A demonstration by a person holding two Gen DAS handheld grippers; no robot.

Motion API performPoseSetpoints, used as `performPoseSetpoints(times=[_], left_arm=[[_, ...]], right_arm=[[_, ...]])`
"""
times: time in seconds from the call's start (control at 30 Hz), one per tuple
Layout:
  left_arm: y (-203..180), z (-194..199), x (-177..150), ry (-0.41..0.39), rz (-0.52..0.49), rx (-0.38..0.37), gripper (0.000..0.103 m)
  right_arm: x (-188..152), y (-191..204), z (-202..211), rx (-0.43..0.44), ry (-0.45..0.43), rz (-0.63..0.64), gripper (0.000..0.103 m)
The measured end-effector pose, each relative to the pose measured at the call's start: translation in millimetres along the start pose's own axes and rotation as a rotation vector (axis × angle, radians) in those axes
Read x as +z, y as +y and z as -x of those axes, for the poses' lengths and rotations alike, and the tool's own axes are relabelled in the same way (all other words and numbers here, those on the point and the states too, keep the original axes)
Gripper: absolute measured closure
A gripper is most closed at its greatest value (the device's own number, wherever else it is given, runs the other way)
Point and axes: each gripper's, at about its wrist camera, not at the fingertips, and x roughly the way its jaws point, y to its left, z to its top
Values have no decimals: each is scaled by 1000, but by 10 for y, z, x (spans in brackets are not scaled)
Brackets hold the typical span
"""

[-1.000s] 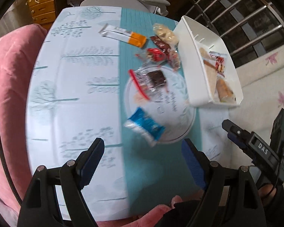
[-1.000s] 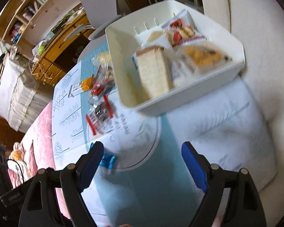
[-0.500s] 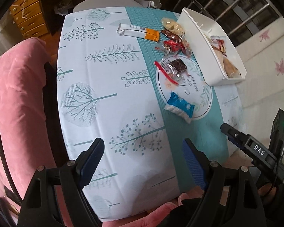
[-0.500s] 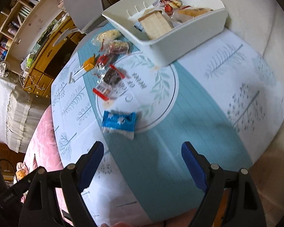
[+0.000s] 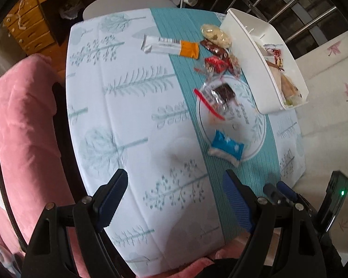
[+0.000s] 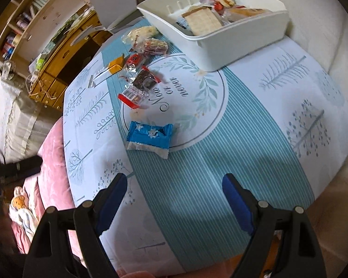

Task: Organize snacks
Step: 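Withdraw both open grippers from the tray toward the remaining snacks, then grasp the orange-and-white bar with the left gripper while the right gripper grasps the blue candy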

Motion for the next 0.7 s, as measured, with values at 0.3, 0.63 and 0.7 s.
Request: performPoseSetpoints(times=[0.3, 0.63, 0.7], left_arm=[[-173, -85, 735, -1, -101, 75, 21], [-355, -399, 1665, -17, -280, 136, 21], [-363, -517, 1814, -1, -324, 145, 21]], right_arm=[[264, 145, -145, 96, 16, 216, 19], [597, 355, -423, 129, 14, 545, 19], [601, 373, -491, 134, 16, 601, 19]])
